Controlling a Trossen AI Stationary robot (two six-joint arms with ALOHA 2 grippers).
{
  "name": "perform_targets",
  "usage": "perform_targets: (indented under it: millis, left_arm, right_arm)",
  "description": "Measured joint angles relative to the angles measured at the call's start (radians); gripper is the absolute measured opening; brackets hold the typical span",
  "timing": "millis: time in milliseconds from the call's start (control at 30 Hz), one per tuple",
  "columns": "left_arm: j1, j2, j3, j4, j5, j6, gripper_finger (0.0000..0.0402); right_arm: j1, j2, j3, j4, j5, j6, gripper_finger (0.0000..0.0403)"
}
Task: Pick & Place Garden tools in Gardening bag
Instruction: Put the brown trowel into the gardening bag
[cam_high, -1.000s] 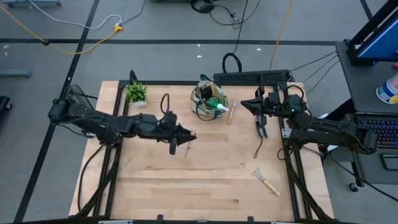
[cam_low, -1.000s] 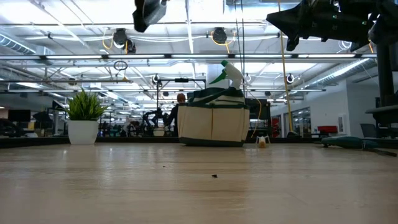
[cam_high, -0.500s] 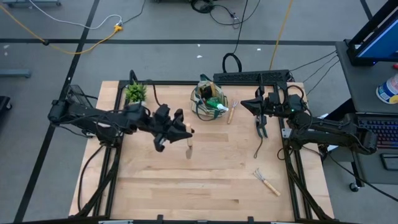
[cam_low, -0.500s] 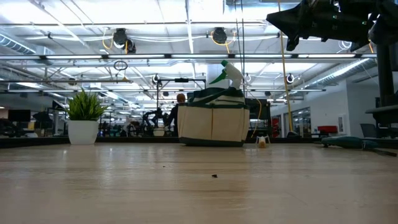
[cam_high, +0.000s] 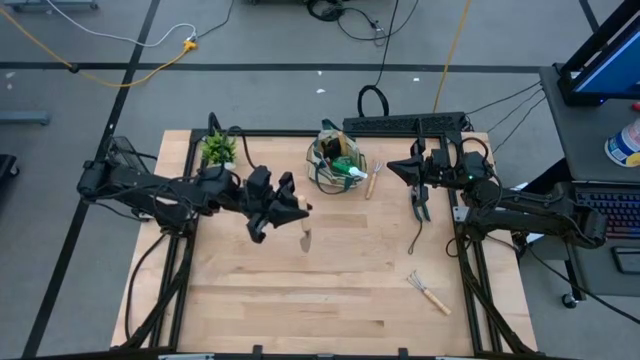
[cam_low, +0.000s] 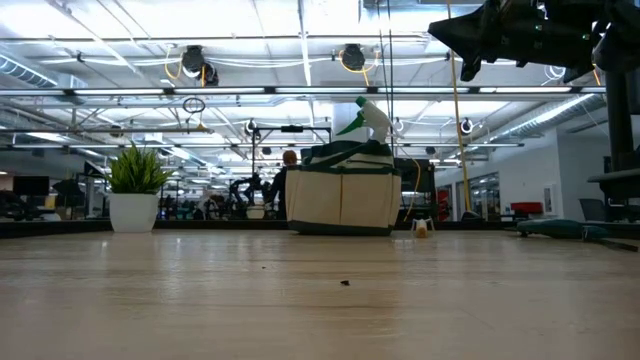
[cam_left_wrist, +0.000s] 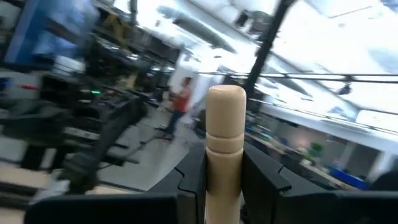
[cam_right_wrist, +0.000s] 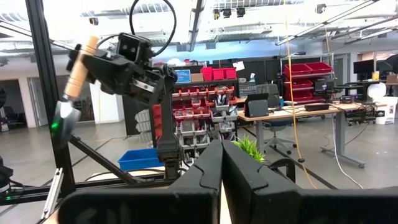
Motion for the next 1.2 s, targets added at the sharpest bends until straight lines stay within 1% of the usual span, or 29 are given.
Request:
perform_targets:
  millis: [233,467,633,700,800,1067,1133,1200]
  left_arm:
    - [0.012,0.001,0.000,-0.059,-0.188,0.047,0.0071]
    - [0.053,0.001,0.000,-0.077,-0.468,0.065,0.0071]
    - [0.096,0.001,0.000,-0.077,-0.632,0.055,0.0071]
    - [0.115,0.001,0.000,-0.077,-0.682,0.060,0.0071]
    - [0.150,0.001,0.000,-0.076,-0.711,0.067,0.0071]
    - [0.273,0.003,0.000,-0.076,-0.713,0.152,0.0071]
    - [0.306,0.003,0.000,-0.074,-0.700,0.166,0.0071]
    - [0.339,0.003,0.000,-0.068,-0.657,0.177,0.0071]
  right_arm:
    - [0.000,0.000,0.000,0.000,0.000,0.001,0.0000]
    - [0.000,0.000,0.000,0.000,0.001,0.002,0.0000]
    - [0.000,0.000,0.000,0.000,0.001,0.002,0.0000]
    - [0.000,0.000,0.000,0.000,0.002,0.002,0.0000]
    - [0.000,0.000,0.000,0.000,0.002,0.002,0.0000]
    - [0.000,0.000,0.000,0.000,0.009,0.002,0.0000]
    - [0.000,0.000,0.000,0.000,0.009,0.002,0.0000]
    - [0.000,0.000,0.000,0.000,0.009,0.002,0.0000]
